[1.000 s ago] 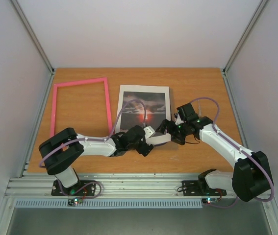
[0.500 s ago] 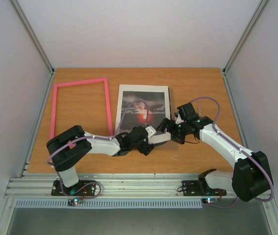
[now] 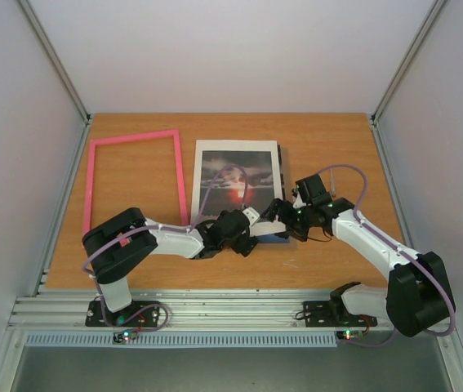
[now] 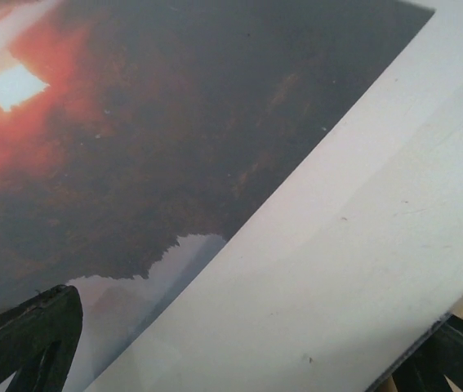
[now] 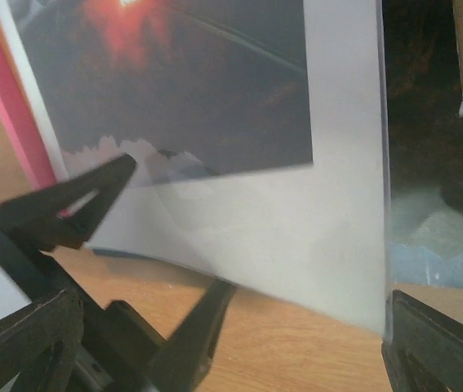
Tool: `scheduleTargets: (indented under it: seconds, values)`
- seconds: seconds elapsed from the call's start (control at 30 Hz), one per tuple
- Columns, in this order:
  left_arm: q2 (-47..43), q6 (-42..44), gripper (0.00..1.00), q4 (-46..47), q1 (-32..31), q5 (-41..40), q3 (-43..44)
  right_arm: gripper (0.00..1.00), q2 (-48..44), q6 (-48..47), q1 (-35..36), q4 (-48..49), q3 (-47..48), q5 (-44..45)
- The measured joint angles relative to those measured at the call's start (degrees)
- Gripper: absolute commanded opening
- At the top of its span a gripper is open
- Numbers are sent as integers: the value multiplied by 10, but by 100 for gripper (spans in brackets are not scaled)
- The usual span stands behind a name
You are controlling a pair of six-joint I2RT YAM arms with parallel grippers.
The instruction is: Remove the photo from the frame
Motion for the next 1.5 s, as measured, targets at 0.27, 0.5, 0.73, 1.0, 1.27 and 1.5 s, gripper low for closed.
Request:
scheduleTargets:
  seconds: [0.27, 0.5, 0.73, 1.0, 1.27, 1.5]
  values:
    - [0, -28, 99, 7, 12, -19, 27, 98, -2, -12, -9, -18, -19, 0]
    - [5, -38, 99, 4, 23, -21, 49, 98, -2, -40, -15, -45, -19, 25]
    - [15, -49, 99, -2, 35, -17, 54, 98, 37, -59, -15, -53, -19, 43]
    - [16, -74, 99, -7, 49, -4, 54, 94, 88, -72, -15, -41, -19, 46]
    - [16, -98, 99, -14, 62, 14, 53, 92, 104, -79, -15, -23, -16, 38]
    - [16, -110, 99, -17, 62, 30, 52, 91, 103, -81, -16, 7, -16, 26]
